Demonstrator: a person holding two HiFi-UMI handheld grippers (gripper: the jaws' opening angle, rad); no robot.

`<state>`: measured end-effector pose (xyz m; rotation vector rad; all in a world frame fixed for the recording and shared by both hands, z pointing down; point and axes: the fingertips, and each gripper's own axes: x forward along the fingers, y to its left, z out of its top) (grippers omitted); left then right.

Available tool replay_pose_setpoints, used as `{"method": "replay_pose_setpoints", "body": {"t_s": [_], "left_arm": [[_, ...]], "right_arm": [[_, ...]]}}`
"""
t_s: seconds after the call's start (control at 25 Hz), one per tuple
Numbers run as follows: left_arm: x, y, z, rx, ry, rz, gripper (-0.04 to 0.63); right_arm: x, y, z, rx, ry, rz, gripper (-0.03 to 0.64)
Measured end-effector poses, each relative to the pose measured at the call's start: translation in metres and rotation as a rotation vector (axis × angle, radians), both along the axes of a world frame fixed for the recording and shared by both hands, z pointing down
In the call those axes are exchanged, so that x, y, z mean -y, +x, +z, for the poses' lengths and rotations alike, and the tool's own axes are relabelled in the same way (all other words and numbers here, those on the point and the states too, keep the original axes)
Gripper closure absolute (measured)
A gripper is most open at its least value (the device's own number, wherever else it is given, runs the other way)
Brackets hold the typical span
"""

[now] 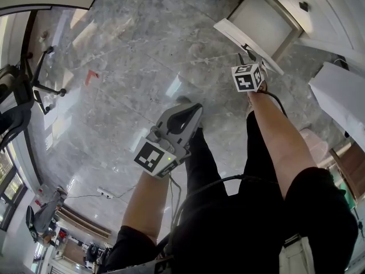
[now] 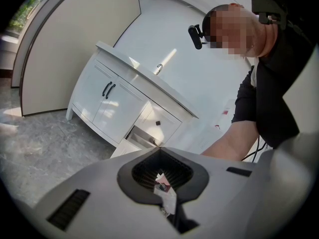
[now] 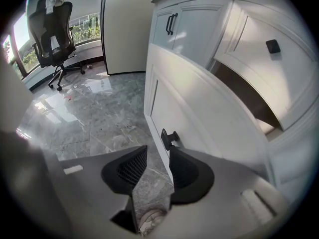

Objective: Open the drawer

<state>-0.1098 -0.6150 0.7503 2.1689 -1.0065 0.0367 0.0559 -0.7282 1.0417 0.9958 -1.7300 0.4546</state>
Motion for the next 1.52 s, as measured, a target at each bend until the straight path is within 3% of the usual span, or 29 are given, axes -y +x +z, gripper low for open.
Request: {"method": "replay_pose_setpoints", "body": {"t_s": [0.2, 0.4, 0.68, 0.88, 1.12, 1.52], "left_arm": [[-0.003, 0.003, 0.001, -0.003, 0.001, 0.006, 0.595], [0.002, 0.002, -0.014, 0.005, 0.008, -0.005, 0.595], [0.018, 0.000, -0.050, 0.046, 0.054, -0.019, 0.595], [0.031, 0.019, -0.074, 0.053, 0.070, -0.006, 0.595], [0.048, 0.044, -0.119, 0.047, 0.084, 0.005, 0.595], [0.067, 0.086, -0.223, 0.043, 0.151, 0.035, 0.595]], "right_arm": [[0.000, 0.000, 0.000, 0.002, -0.007, 0.007, 0.505], [0.001, 0.005, -0.010, 0.086, -0.051, 0.169, 0.505], [-0.028, -0.003, -0.047, 0.131, -0.071, 0.035, 0.506], [-0.036, 0.015, -0.078, 0.162, -0.080, -0.030, 0.615], [-0.040, 0.037, -0.134, 0.240, -0.090, -0.125, 0.615], [-0.015, 0.103, -0.254, 0.329, -0.019, -0.059, 0.615]]}}
